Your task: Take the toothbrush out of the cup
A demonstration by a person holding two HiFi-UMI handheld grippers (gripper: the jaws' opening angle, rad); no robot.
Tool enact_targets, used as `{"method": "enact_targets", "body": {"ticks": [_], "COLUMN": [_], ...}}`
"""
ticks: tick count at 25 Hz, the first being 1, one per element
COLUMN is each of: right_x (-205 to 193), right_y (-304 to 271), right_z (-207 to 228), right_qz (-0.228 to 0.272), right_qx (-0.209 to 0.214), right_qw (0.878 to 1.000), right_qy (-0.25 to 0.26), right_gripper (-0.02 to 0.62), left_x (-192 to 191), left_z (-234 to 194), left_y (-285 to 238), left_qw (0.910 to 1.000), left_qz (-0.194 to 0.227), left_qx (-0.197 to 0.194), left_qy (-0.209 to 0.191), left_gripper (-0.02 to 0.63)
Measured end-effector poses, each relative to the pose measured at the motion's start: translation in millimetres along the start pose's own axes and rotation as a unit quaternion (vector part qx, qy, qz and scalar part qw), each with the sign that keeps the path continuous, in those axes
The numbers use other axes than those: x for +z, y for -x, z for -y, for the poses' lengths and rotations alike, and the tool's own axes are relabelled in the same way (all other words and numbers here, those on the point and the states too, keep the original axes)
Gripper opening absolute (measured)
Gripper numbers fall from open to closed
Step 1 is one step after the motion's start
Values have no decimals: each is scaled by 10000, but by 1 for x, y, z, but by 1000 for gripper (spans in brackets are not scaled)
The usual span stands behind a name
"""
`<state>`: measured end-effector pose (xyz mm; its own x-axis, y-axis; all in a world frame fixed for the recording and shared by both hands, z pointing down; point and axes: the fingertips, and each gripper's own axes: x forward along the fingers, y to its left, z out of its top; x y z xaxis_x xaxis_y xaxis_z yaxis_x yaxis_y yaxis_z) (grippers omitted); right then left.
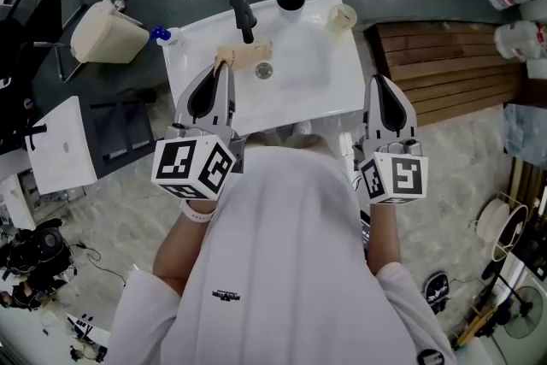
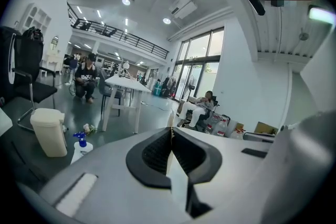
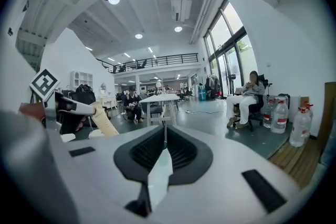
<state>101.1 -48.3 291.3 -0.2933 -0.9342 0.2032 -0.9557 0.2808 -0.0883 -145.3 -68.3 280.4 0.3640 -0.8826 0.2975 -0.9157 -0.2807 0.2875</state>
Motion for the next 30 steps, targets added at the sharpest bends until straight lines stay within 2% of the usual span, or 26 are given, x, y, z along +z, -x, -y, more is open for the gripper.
{"method": "enact_targets", "body": {"ticks": [10, 17, 28, 30], "right_x": [0, -10, -41, -47], "right_y": [-11, -45, -110, -119], "right_z": [0, 3, 28, 33], "right_qz": [-12, -97, -491, -574], "right_qx": [114, 270, 409, 446], "right_qw": [9998, 9988, 9966, 9959], "right_qy": [138, 404, 523, 535], "right_gripper": [8, 9, 12, 43], "left_x": [-14, -28, -47, -51], "left_z": [3, 3, -5, -7], "left_y": [-5, -13, -44, -50], "left_qw": [9998, 9991, 9967, 9962], "left_qz": [-209, -420, -732, -789], "left_qx": [-4, 68, 267, 291], "left_qy": [26, 74, 232, 244], "left_gripper": [6, 5, 6, 6]}}
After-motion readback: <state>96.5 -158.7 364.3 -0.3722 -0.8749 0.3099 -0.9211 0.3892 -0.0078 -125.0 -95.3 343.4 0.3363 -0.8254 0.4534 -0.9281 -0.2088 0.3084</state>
